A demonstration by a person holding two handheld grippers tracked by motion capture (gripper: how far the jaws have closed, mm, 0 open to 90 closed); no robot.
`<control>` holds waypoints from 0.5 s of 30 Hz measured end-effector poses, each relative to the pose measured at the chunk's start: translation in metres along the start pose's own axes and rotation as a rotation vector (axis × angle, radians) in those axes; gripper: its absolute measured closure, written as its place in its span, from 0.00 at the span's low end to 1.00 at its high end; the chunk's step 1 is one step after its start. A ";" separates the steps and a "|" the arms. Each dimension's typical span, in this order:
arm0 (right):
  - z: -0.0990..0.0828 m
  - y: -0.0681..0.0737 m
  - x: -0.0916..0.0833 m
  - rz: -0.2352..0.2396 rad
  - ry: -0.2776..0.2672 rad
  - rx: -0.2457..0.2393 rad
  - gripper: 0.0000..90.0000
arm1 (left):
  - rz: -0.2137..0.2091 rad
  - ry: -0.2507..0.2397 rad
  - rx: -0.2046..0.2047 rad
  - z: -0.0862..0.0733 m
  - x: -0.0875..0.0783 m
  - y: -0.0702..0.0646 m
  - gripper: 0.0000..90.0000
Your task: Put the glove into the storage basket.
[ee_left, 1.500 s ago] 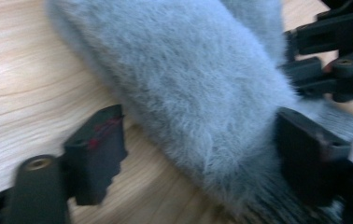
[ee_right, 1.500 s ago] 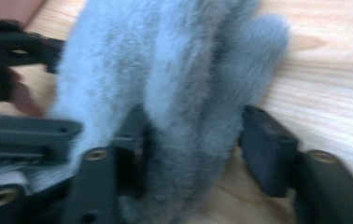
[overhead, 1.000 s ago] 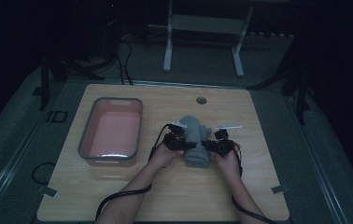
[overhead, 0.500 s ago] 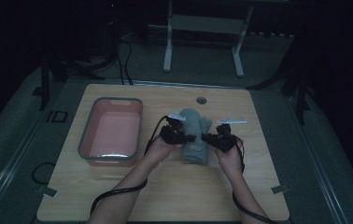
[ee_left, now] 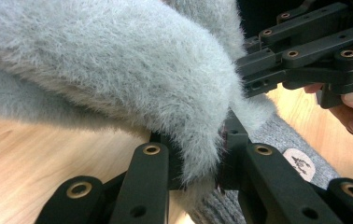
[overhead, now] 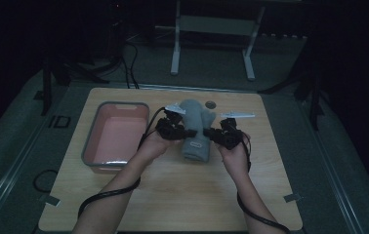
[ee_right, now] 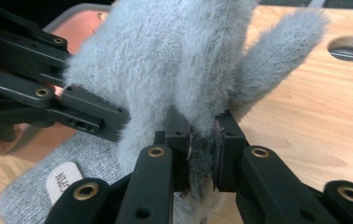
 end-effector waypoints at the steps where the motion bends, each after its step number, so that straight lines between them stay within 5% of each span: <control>1: 0.006 0.006 0.002 0.003 -0.005 -0.008 0.89 | 0.004 -0.004 0.001 0.001 -0.004 0.002 0.87; 3: 0.012 0.013 0.006 0.010 -0.009 -0.015 0.89 | 0.020 -0.016 0.024 0.003 -0.017 0.010 0.87; 15: 0.040 0.055 0.044 0.078 0.006 -0.046 0.89 | 0.073 0.001 0.003 -0.008 -0.067 0.047 0.87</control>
Point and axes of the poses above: each handheld gripper's, and its own axes: x roughly forward along the jaws, z roughly out of its top, y roughly to its left, the point moved 6 cm from there along x, roughly forward along the jaws, and after that the axes turned 10 degrees about z, right-handed, at the moved point
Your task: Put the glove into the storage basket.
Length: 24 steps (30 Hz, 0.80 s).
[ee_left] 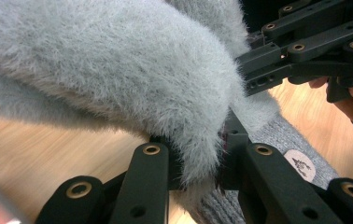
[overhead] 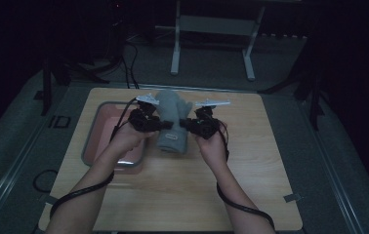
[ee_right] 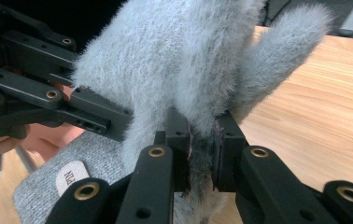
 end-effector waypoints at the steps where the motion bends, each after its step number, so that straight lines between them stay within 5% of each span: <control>1: 0.002 0.003 0.003 0.005 0.001 0.002 0.89 | 0.004 0.005 -0.002 -0.002 -0.004 0.004 0.87; 14: 0.022 0.057 0.080 0.097 0.049 -0.007 0.89 | 0.088 0.071 -0.050 -0.041 -0.064 0.065 0.87; 24: 0.020 0.084 0.128 0.127 0.084 -0.020 0.89 | 0.150 0.124 -0.096 -0.070 -0.083 0.095 0.87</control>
Point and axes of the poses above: each handheld gripper's, and its own axes: x roughly forward along the jaws, z roughly out of its top, y roughly to its left, the point moved 6 cm from there along x, roughly forward along the jaws, and after that the axes turned 10 degrees about z, right-handed, at the moved point
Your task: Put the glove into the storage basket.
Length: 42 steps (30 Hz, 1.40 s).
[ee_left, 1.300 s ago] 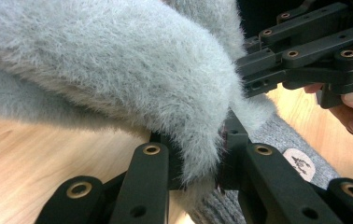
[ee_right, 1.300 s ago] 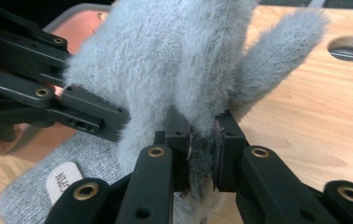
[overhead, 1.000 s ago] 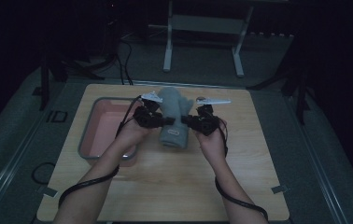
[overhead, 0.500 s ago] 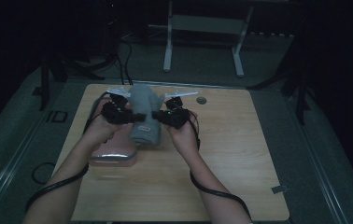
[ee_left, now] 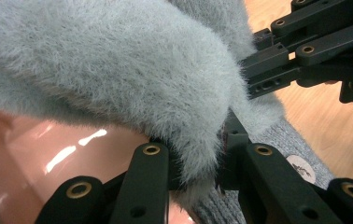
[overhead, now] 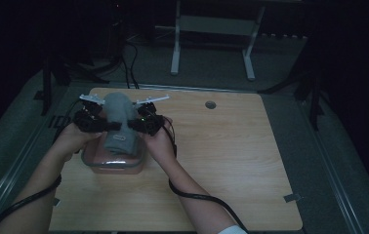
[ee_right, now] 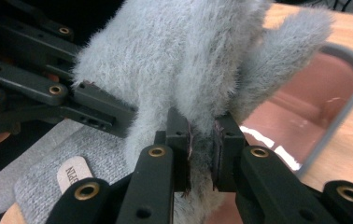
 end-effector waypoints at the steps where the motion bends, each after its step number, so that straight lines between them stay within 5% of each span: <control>1: -0.001 -0.001 0.004 -0.001 0.005 0.006 0.89 | 0.005 0.009 -0.008 -0.003 0.002 0.002 0.87; 5: -0.012 -0.010 0.024 -0.029 0.051 0.022 0.89 | 0.010 0.052 -0.050 -0.017 0.024 0.008 0.87; 14: -0.037 -0.029 0.053 -0.096 0.160 0.044 0.88 | 0.047 0.157 -0.055 -0.038 0.059 0.012 0.87; 25: -0.041 -0.037 0.059 -0.153 0.215 0.026 0.81 | 0.059 0.217 -0.078 -0.044 0.079 0.010 0.87; 29: -0.035 -0.033 0.054 -0.165 0.203 -0.010 0.65 | 0.049 0.227 -0.109 -0.044 0.086 0.010 0.85; 33: -0.028 -0.028 0.043 -0.164 0.173 -0.054 0.60 | 0.090 0.243 -0.104 -0.042 0.089 0.007 0.74; 37: -0.024 -0.024 0.027 -0.140 0.153 -0.065 0.53 | 0.204 0.256 -0.091 -0.043 0.087 0.012 0.39; 42: -0.021 -0.022 0.011 -0.094 0.124 -0.083 0.47 | 0.213 0.235 -0.095 -0.044 0.079 0.015 0.16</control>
Point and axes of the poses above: each handheld gripper's, and its own axes: x roughly forward along the jaws, z roughly out of its top, y roughly to its left, the point moved 6 cm from there along x, roughly forward along the jaws, and after that the axes turned 10 degrees about z, right-handed, at the moved point
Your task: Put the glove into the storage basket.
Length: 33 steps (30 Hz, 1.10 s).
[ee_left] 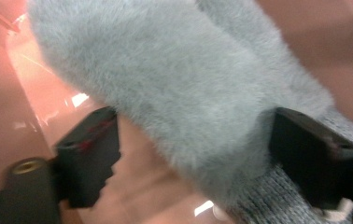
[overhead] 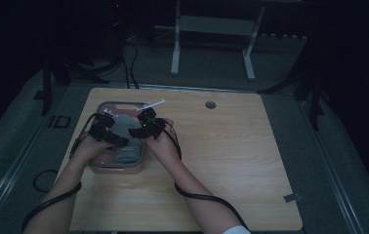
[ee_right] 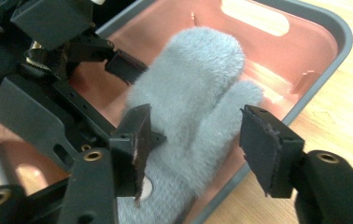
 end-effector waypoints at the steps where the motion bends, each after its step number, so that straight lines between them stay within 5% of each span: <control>1: 0.000 0.000 0.000 0.000 0.000 0.000 0.47 | 0.013 -0.017 0.008 0.000 -0.002 0.000 0.16; 3: -0.001 -0.002 -0.008 0.009 0.003 -0.011 0.33 | 0.055 -0.067 0.041 -0.001 -0.009 0.001 0.09; 7: -0.004 -0.006 -0.015 0.038 0.014 -0.013 0.20 | 0.059 -0.148 0.020 0.001 -0.024 0.003 0.08; 10: -0.007 -0.009 -0.020 0.039 0.016 -0.041 0.19 | 0.059 -0.234 -0.024 0.001 -0.040 0.003 0.08; 15: -0.015 -0.013 -0.030 0.040 0.015 -0.080 0.18 | 0.046 -0.323 -0.037 -0.001 -0.053 -0.007 0.08; 20: -0.020 -0.016 -0.037 0.061 -0.002 -0.090 0.16 | 0.055 -0.356 -0.011 -0.002 -0.056 -0.020 0.08; 29: -0.036 -0.020 -0.057 0.069 -0.010 -0.116 0.16 | -0.012 -0.442 0.041 -0.001 -0.068 -0.063 0.08; 31: -0.040 -0.022 -0.064 0.056 -0.014 -0.130 0.16 | -0.012 -0.442 0.041 -0.001 -0.068 -0.063 0.08; 33: -0.047 -0.025 -0.077 0.055 -0.023 -0.148 0.16 | -0.036 -0.455 0.076 0.000 -0.070 -0.081 0.08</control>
Point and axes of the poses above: each handheld gripper's, and its own axes: x roughly forward along the jaws, z roughly out of its top, y roughly to its left, the point moved 6 cm from there along x, roughly forward along the jaws, and after that the axes turned 10 degrees about z, right-handed, at the moved point
